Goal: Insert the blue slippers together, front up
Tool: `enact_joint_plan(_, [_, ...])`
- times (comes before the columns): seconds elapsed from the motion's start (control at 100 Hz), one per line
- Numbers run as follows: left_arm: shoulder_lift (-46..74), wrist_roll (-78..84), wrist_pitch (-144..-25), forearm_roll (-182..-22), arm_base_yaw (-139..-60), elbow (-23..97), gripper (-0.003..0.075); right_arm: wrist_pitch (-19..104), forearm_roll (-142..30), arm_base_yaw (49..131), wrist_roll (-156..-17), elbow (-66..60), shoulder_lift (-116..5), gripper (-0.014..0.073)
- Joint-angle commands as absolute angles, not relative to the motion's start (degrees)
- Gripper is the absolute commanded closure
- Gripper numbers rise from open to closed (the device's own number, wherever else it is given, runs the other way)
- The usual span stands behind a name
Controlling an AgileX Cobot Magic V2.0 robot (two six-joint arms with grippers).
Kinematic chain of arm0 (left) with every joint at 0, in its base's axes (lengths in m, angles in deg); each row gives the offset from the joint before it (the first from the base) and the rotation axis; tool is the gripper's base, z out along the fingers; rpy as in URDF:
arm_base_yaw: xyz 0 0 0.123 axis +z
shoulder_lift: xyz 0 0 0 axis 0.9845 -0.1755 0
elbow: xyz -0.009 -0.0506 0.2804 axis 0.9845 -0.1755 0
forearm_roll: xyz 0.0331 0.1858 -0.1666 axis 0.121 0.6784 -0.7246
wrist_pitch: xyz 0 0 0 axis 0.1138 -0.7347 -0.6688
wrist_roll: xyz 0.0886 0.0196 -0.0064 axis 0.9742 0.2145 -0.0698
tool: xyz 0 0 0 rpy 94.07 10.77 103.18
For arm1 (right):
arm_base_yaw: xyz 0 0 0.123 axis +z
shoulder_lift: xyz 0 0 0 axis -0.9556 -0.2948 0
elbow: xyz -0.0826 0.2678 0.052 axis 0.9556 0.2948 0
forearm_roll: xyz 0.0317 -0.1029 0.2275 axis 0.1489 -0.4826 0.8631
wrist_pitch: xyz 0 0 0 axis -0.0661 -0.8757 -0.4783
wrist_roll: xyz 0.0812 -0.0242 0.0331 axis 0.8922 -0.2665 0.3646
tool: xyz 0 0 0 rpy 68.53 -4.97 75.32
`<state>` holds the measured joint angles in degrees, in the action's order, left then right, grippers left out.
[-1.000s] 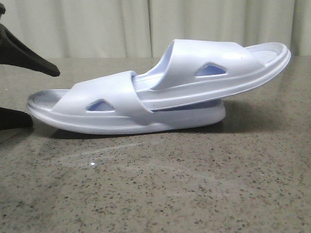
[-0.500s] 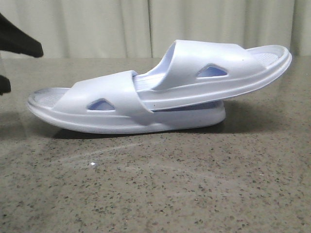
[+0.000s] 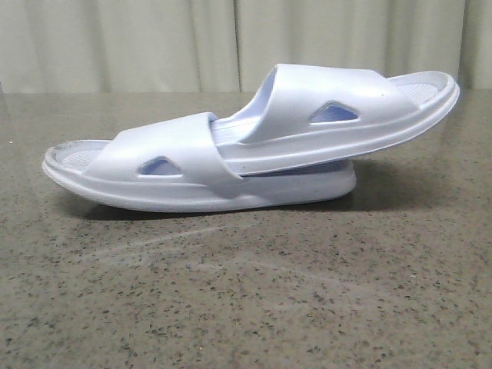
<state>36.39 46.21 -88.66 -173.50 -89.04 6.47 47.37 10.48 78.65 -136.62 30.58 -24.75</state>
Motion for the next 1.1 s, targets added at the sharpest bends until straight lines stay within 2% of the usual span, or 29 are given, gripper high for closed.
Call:
enact_joint_plan(0.0, [40.32,46.52,-85.33,-173.06,-89.42,6.26,0.0244,48.54,8.11,78.78,-137.43,29.34,-23.46,0.0209])
enact_joint_plan(0.44, [60.88,46.52,-76.40,-168.03,-89.42,-3.29,0.0246,50.91,5.32,78.78,-137.43,38.16,-5.93,0.0209])
enact_joint_plan(0.79, [62.32,46.52,-72.88,-168.03,-89.42,-8.36,0.0250,52.16,5.32,78.78,-137.43,44.67,-1.48,0.0217])
enact_joint_plan(0.88, [62.32,46.52,-72.88,-168.03,-89.42,-8.60,0.0283,52.41,5.32,78.78,-137.43,44.91,-1.48,0.0288])
enact_joint_plan(0.95, [62.32,46.52,-72.75,-168.03,-89.42,-8.60,0.0335,52.38,5.32,78.78,-137.43,44.91,-1.48,0.0386])
enact_joint_plan(1.09, [62.32,46.52,-72.75,-168.03,-89.42,-8.60,0.0487,52.38,5.32,78.78,-137.43,44.91,-1.48,0.0612])
